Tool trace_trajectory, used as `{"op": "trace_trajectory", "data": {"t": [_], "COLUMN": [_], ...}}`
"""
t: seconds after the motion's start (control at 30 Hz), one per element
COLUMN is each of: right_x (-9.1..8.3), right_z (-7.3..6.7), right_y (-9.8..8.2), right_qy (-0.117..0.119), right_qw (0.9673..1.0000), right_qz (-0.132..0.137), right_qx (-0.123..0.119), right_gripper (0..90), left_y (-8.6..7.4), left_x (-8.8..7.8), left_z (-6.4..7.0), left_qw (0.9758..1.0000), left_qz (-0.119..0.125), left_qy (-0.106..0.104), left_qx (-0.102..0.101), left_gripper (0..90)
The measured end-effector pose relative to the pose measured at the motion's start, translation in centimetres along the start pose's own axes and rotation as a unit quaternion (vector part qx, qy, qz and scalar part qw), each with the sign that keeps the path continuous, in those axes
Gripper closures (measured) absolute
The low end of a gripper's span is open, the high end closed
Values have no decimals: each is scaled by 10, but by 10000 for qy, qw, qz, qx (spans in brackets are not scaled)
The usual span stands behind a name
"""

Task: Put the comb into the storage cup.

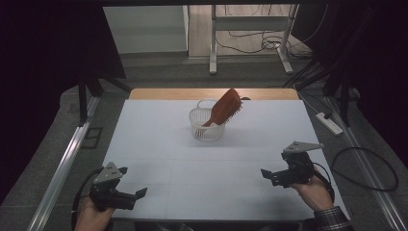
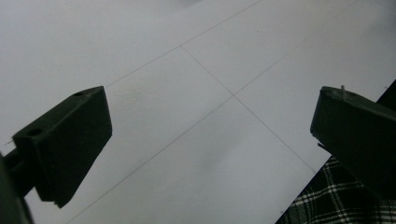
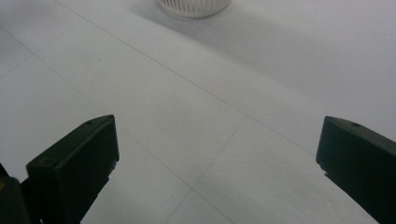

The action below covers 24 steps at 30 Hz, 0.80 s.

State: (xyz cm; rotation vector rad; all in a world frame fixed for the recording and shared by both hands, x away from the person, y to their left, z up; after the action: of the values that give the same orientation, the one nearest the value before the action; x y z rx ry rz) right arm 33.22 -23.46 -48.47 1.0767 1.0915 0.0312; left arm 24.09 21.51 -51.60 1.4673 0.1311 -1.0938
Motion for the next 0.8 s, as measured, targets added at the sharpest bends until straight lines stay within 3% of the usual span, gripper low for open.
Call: {"op": "trace_trajectory", "data": {"t": [0.2, 0.8], "right_x": [-5, -25], "right_z": [3, 4], "right_y": [-10, -33], "right_qy": [-151, -473], "right_qw": [9999, 9981], "right_qz": [-44, -167], "right_qx": [9, 364], "right_gripper": [0, 0], "left_y": [0, 0], "left_x": [0, 0], "left_z": [0, 0], "left_qw": [10000, 10000], "left_qz": [6, -4], "left_qy": [-3, 6], "left_qx": [-13, 4], "left_gripper": [0, 0]}}
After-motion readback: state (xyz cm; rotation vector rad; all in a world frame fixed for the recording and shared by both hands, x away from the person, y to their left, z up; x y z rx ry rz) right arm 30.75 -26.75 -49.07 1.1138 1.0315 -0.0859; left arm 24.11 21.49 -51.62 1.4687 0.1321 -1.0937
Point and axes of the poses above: each handheld gripper's, and its own axes: x roughly forward along the jaws, y roughly out of its top, z roughly to its right, the point moved 7 cm from there along x, roughly forward along the jaws, and after that the axes turned 8 degrees about -x, right-handed, at the moved point
